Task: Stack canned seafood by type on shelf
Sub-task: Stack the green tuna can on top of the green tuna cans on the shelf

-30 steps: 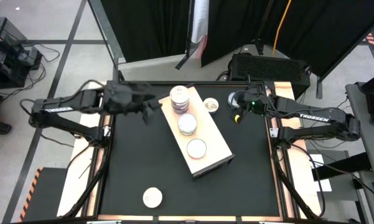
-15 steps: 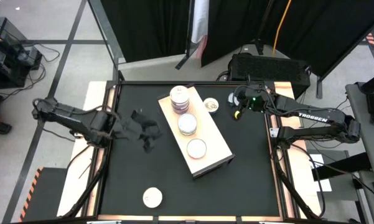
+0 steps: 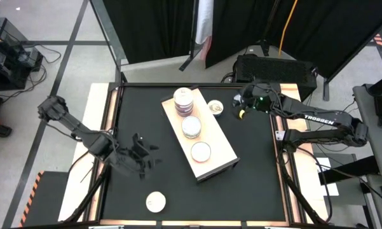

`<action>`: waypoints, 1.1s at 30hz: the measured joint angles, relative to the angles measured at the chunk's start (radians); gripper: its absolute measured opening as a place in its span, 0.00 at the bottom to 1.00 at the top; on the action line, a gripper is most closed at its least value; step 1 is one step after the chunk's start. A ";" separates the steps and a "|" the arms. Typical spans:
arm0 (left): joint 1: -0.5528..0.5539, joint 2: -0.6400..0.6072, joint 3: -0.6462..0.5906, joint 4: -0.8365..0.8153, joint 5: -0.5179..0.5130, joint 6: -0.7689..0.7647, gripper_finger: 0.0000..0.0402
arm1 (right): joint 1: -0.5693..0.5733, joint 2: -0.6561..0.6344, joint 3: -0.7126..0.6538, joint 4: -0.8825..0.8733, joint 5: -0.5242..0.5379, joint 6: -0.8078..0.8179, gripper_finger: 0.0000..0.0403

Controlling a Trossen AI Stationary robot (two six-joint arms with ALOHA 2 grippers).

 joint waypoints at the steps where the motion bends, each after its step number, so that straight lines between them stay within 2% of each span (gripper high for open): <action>1: -0.003 0.006 -0.010 0.011 -0.006 0.005 0.63 | -0.016 0.010 0.001 -0.004 0.000 0.010 0.58; 6: 0.005 0.046 -0.039 0.016 -0.093 0.069 0.63 | -0.116 0.118 0.000 -0.025 -0.060 0.060 0.48; 12: 0.017 0.079 -0.039 0.017 -0.089 0.085 0.63 | -0.213 0.259 0.000 -0.129 -0.077 0.134 0.33; 16: 0.017 0.089 -0.039 0.012 -0.087 0.087 0.63 | -0.236 0.304 0.000 -0.235 -0.102 0.188 0.20; 22: 0.021 0.089 -0.039 0.003 -0.105 0.114 0.63 | -0.237 0.326 0.000 -0.263 -0.135 0.211 0.03; 33: 0.021 0.089 -0.039 -0.044 -0.172 0.112 0.63 | -0.258 0.365 0.000 -0.317 -0.122 0.252 0.00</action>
